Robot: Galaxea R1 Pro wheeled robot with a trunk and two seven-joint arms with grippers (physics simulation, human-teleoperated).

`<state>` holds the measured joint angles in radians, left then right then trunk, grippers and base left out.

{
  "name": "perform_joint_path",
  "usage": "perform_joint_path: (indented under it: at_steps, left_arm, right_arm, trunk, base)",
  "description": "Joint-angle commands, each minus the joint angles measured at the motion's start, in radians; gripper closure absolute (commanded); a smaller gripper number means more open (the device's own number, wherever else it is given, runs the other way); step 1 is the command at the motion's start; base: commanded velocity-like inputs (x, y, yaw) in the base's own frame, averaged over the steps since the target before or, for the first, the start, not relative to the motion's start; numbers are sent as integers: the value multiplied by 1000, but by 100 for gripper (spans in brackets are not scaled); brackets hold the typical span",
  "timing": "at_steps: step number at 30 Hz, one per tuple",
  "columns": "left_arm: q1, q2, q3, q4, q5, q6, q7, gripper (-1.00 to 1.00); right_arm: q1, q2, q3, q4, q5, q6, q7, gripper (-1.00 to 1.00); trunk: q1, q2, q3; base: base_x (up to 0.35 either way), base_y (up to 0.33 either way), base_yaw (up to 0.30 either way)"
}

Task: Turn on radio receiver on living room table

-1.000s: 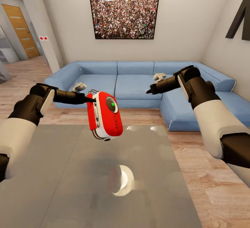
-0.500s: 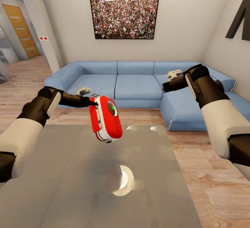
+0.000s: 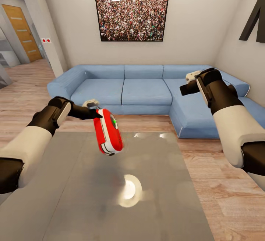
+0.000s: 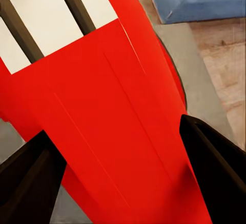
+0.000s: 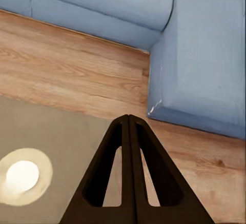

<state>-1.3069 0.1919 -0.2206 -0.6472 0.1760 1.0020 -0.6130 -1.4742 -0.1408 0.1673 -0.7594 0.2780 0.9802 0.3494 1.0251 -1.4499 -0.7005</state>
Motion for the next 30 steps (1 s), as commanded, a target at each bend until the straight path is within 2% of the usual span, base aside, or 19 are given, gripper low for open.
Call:
perform_joint_path:
  at_steps: [1, 10, 13, 16, 18, 24, 27, 30]
  left_arm:
    - [-1, -4, 2, 10, 22, 6, 21, 100]
    - [-2, -10, 4, 87, 22, 5, 90, 100]
    - [-2, -11, 4, 96, 22, 6, 143, 100]
    - [-2, -11, 4, 99, 23, 6, 211, 100]
    - [-2, -10, 4, 99, 23, 6, 228, 100]
    - [-2, -9, 11, 99, 23, 6, 244, 100]
    - [-2, -9, 37, 100, 23, 6, 246, 100]
    - [-2, -9, 49, 100, 23, 6, 246, 100]
  right_arm:
    - [0, 1, 0, 0, -1, 0, -17, 100]
    - [0, 3, 0, 0, -2, 0, -132, 100]
    - [0, 4, 0, 0, -2, -1, -166, 100]
    - [0, 15, 0, 0, -2, -1, -207, 100]
    - [0, 20, 0, 0, -3, -1, -224, 100]
    - [0, 30, -7, 0, -8, -3, -243, 100]
    - [0, 34, -8, 0, -11, -3, -242, 100]
    - [0, 41, -9, 0, -21, -3, -241, 100]
  trunk:
    - [0, 0, 0]
    - [0, 0, 0]
    - [0, 0, 0]
    - [0, 0, 0]
    - [0, 0, 0]
    - [0, 0, 0]
    - [0, 0, 0]
    - [0, 0, 0]
  base:
    - [0, 0, 0]
    - [0, 0, 0]
    - [0, 0, 0]
    - [0, 0, 0]
    - [0, 0, 0]
    - [0, 0, 0]
    - [0, 0, 0]
    - [0, 0, 0]
